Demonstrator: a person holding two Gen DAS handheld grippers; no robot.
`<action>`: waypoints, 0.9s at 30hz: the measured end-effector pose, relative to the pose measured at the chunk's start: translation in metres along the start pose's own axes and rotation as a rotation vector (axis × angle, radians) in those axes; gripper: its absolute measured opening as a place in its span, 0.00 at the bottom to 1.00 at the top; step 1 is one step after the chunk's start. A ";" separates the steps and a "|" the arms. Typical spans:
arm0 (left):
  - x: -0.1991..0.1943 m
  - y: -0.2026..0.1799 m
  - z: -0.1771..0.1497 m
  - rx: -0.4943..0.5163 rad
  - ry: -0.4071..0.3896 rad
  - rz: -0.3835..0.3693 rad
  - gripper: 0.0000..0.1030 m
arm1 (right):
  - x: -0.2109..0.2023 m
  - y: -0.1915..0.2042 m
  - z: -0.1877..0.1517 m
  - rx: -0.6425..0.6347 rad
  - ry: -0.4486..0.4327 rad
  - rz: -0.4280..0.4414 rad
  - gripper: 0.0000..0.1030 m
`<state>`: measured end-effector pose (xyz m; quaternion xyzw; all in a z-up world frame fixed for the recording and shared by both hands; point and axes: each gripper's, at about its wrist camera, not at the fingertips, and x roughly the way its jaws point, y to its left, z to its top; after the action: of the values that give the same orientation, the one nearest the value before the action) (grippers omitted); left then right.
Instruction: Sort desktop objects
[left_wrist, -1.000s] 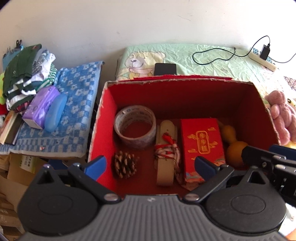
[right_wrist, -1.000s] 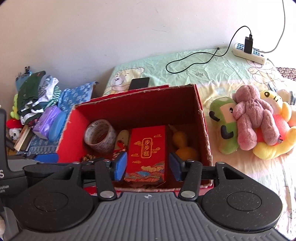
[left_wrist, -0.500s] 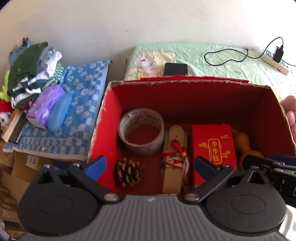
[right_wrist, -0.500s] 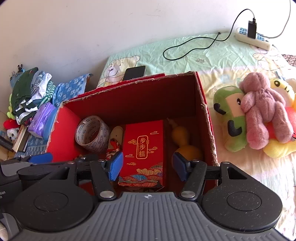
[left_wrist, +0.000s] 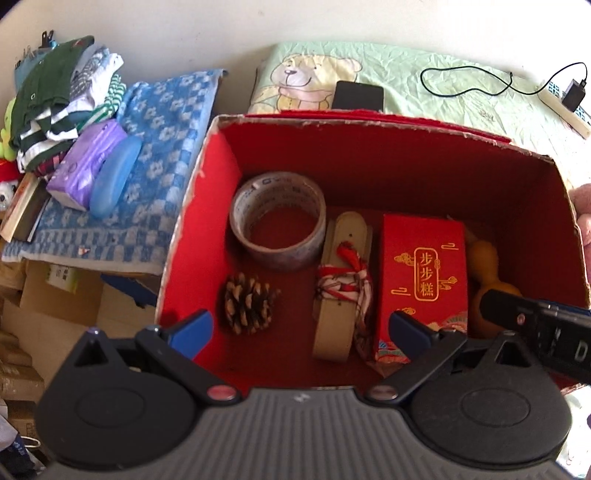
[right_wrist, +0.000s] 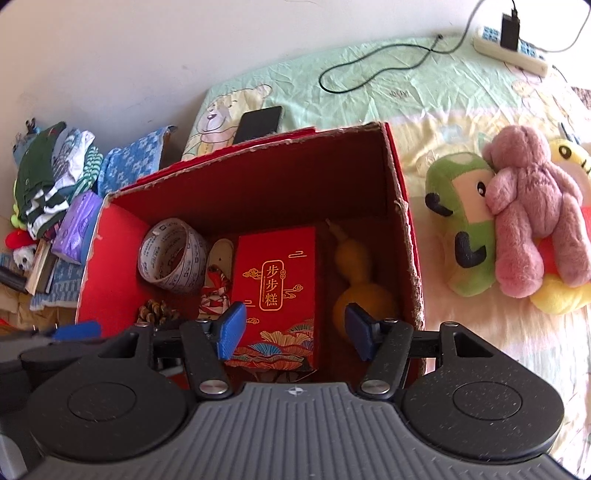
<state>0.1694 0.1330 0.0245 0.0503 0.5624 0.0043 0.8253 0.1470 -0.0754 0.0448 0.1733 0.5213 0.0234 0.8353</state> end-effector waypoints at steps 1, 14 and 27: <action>0.001 0.000 0.000 0.002 0.005 0.006 0.98 | 0.001 0.001 0.001 -0.003 0.011 -0.012 0.62; 0.017 -0.002 0.001 0.047 0.059 -0.024 0.98 | 0.013 0.010 0.009 -0.016 0.060 -0.060 0.68; 0.037 0.000 0.008 0.041 0.088 -0.044 0.97 | 0.024 0.020 0.016 -0.053 0.056 -0.087 0.66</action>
<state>0.1901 0.1347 -0.0074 0.0546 0.5989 -0.0229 0.7986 0.1748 -0.0552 0.0365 0.1275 0.5508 0.0058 0.8248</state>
